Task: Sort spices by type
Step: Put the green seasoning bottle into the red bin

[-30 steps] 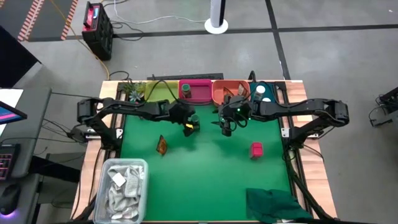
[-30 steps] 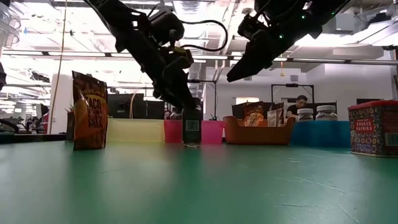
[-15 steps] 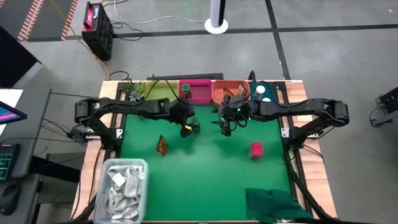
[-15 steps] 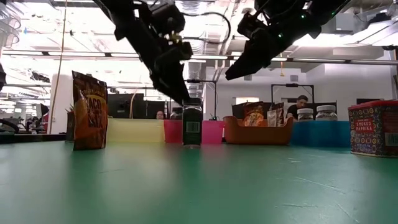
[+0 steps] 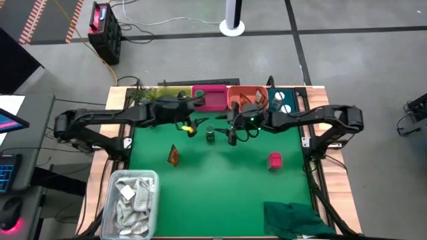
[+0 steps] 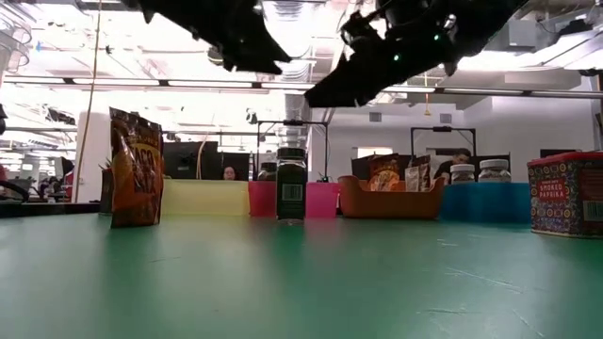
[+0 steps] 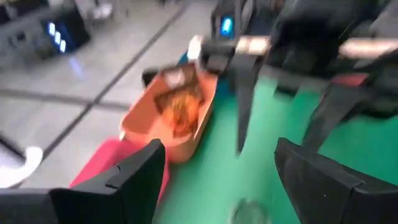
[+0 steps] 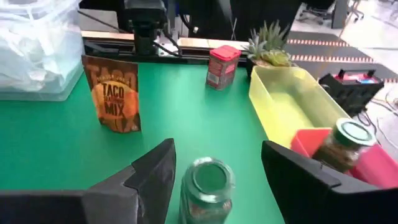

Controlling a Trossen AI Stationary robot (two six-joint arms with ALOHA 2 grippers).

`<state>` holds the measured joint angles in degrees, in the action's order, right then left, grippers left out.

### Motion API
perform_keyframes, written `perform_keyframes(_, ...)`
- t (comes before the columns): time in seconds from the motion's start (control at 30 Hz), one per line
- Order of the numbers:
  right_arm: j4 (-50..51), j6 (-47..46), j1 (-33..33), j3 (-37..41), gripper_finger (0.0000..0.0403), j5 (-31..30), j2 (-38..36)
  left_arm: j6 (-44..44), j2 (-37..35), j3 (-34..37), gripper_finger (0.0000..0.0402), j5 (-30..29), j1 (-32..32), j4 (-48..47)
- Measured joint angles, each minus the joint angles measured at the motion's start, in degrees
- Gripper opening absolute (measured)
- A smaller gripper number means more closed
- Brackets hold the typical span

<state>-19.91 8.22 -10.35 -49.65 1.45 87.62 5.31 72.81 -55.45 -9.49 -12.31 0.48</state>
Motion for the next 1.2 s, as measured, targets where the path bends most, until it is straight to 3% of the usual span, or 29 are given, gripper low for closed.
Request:
perform_keyframes(0.2,-3.2,5.5,0.7,-2.1,0.0266,0.1,6.7,1.0,-7.7,6.9,0.0290,-1.1,-0.1,8.3)
perform_keyframes(0.47,-1.2,5.8,-0.1,-8.3,0.0266,3.3,13.9,1.0,-18.6,13.9,0.0290,-1.6,0.1,8.1)
perform_keyframes(0.73,0.2,4.9,-2.0,-10.0,0.0266,3.3,15.9,1.8,-26.8,18.0,0.0290,-4.1,-0.2,7.2)
perform_keyframes(1.2,3.0,0.4,-2.0,-10.0,0.0266,5.0,15.8,2.9,-28.2,18.0,0.0290,-4.3,-0.2,5.4)
